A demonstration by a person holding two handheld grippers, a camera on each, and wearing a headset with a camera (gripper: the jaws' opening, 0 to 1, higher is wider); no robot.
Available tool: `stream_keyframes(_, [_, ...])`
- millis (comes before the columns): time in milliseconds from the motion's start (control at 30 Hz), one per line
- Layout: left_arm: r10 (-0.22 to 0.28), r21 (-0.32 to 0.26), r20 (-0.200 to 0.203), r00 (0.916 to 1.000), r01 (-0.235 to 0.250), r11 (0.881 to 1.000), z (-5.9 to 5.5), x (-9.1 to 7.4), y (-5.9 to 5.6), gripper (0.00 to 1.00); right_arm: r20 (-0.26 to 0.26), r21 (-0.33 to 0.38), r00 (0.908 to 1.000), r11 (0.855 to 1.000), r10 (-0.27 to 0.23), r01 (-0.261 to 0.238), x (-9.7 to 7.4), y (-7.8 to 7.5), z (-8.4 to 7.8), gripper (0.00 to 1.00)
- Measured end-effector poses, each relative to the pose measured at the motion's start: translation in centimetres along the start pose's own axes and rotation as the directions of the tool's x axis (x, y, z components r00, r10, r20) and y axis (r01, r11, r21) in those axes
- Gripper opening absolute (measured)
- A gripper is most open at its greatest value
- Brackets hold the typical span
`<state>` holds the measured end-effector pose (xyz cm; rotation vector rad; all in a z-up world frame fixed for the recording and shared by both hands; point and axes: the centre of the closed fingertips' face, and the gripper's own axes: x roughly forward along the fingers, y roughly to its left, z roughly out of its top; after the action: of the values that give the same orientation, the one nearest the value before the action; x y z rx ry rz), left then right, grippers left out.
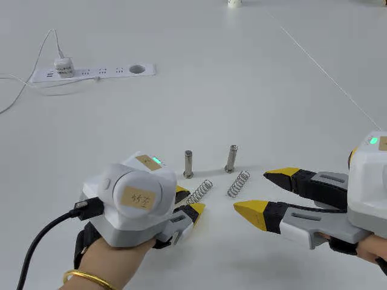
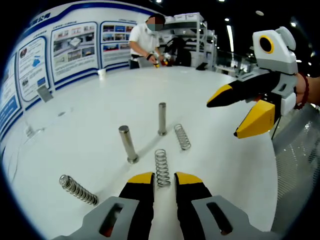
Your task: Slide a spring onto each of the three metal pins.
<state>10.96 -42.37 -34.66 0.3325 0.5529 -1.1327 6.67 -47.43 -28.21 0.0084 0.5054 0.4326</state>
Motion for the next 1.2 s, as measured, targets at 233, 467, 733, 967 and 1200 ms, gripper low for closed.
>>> stream_keyframes(233, [0.003, -0.02, -0.016, 0.9999, -0.004, 1.0, -0.3, 0.3, 0.2, 0.13, 0.0, 0.002, 1.0, 1.0, -0.008, 0.008, 0.0, -0.1, 0.1, 0.45])
stream_keyframes(467, [0.0, 0.008, -0.021, 0.9998, 0.001, 1.0, -0.2, 0.4, 0.2, 0.11, -0.002, 0.006, 0.9999, 1.0, -0.017, 0.017, 0.0, -0.2, 0.0, 0.45])
stream_keyframes(733, [0.006, 0.061, 0.009, 0.9999, -0.007, 0.998, 0.2, -0.1, 0.2, 0.1, 0.044, 0.077, 0.999, 0.997, -0.011, 0.008, 0.1, -0.1, 1.0, 0.45])
stream_keyframes(967, [0.013, 0.053, 0.08, 0.9967, -0.017, 0.998, 2.2, -1.7, -0.2, 0.1, 0.076, 0.116, 0.997, 0.993, -0.018, 0.009, -0.1, -0.3, 1.9, 0.46])
stream_keyframes(1200, [0.016, 0.057, 0.154, 0.9879, -0.025, 0.998, 3.9, -3.6, -0.7, 0.1, 0.106, 0.146, 0.9944, 0.989, -0.002, -0.014, 0.1, 0.2, 3.2, 0.43])
